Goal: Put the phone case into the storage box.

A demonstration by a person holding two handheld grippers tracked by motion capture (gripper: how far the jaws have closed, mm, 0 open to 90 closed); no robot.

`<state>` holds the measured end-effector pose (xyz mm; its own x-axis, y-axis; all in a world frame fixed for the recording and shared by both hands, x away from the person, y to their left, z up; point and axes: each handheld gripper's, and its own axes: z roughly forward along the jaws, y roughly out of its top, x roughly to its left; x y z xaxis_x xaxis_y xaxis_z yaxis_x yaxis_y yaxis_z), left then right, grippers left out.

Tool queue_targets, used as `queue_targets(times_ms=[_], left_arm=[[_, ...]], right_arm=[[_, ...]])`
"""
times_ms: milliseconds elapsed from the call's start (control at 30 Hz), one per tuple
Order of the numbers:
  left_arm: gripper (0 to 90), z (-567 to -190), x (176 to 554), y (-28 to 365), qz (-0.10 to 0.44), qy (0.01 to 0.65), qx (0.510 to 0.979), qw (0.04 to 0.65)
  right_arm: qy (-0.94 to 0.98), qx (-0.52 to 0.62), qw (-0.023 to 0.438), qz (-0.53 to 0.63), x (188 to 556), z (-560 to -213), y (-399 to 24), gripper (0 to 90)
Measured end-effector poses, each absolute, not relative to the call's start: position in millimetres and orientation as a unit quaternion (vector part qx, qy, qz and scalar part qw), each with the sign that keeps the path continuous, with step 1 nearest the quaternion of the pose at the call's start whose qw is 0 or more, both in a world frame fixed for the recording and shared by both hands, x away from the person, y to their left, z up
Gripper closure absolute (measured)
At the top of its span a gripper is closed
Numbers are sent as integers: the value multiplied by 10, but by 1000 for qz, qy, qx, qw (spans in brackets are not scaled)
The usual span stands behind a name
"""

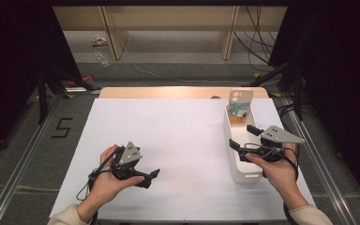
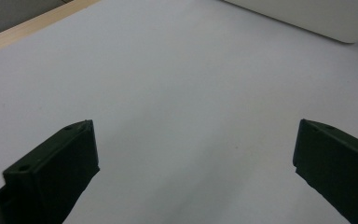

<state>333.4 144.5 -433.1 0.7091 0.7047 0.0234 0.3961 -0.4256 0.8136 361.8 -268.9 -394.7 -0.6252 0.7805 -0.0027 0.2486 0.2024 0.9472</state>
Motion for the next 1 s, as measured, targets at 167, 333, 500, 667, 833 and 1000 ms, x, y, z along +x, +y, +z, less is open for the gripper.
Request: queue_targets(times_ms=[167, 333, 500, 667, 833, 1000], left_arm=[[0, -4317, 3291, 1494, 191, 339, 817, 425], [0, -4340, 3281, 1525, 186, 340, 820, 421], [0, -4340, 3274, 1551, 187, 344, 817, 424], [0, -4347, 3268, 1561, 186, 344, 817, 422], [0, -4352, 3271, 1563, 187, 344, 817, 424], [0, -4355, 3274, 1566, 187, 345, 816, 424]], right_arm=[[735, 347, 251, 526, 3586, -3969, -2703, 154], [736, 344, 252, 526, 3567, -3968, -2709, 155], [740, 340, 251, 524, 3536, -3998, -2717, 155], [744, 338, 251, 519, 3498, -4036, -2735, 155], [743, 340, 252, 519, 3473, -4067, -2768, 155], [742, 342, 253, 519, 3451, -4091, -2802, 153]])
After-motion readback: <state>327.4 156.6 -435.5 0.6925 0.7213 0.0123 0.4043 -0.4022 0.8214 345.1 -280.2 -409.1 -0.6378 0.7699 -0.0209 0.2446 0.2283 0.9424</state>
